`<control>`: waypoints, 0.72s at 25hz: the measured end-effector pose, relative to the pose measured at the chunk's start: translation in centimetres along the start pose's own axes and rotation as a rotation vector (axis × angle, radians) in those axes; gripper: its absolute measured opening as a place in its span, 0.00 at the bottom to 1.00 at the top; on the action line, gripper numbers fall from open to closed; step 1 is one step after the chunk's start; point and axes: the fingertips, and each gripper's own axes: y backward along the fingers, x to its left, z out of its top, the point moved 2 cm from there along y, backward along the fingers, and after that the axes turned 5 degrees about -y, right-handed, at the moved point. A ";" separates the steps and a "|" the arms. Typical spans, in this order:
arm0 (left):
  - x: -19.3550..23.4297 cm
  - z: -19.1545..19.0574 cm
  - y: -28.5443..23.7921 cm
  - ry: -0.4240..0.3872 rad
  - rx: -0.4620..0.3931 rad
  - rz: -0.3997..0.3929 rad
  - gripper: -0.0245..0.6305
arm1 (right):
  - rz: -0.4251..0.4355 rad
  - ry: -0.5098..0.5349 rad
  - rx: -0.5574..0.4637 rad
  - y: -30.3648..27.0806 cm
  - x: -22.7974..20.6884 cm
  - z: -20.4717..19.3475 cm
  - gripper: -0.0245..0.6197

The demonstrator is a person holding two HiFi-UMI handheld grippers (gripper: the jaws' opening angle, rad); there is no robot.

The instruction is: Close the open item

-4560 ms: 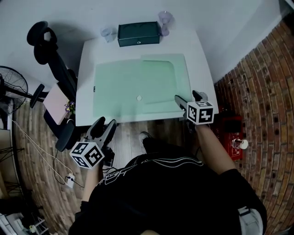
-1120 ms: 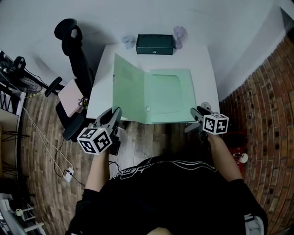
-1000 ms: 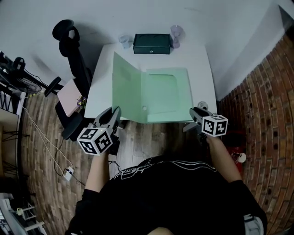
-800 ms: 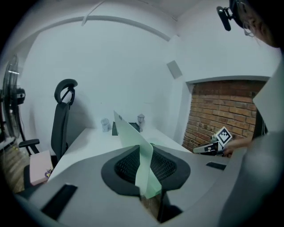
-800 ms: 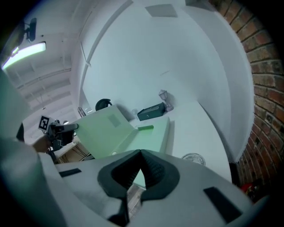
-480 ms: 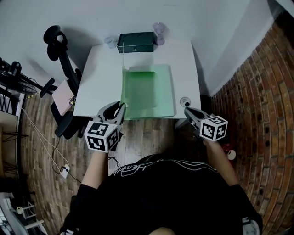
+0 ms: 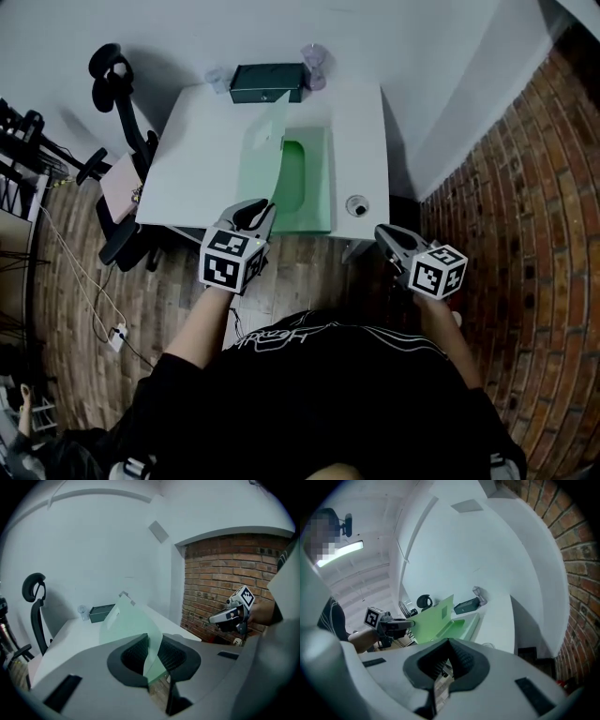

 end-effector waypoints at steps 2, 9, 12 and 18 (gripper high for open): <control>-1.3 -0.4 -1.2 -0.024 0.020 0.000 0.15 | 0.008 0.008 -0.001 0.8 -0.2 0.1 0.04; -5.0 -2.8 -5.2 -0.121 0.120 -0.016 0.15 | 0.003 0.018 -0.008 3.5 -1.0 -0.3 0.04; -6.0 -4.4 -6.7 -0.157 0.171 -0.025 0.16 | -0.015 0.008 -0.017 4.4 -1.8 -0.6 0.04; -7.6 -6.7 -8.9 -0.215 0.263 -0.060 0.17 | -0.046 -0.013 -0.022 5.9 -2.9 -1.3 0.04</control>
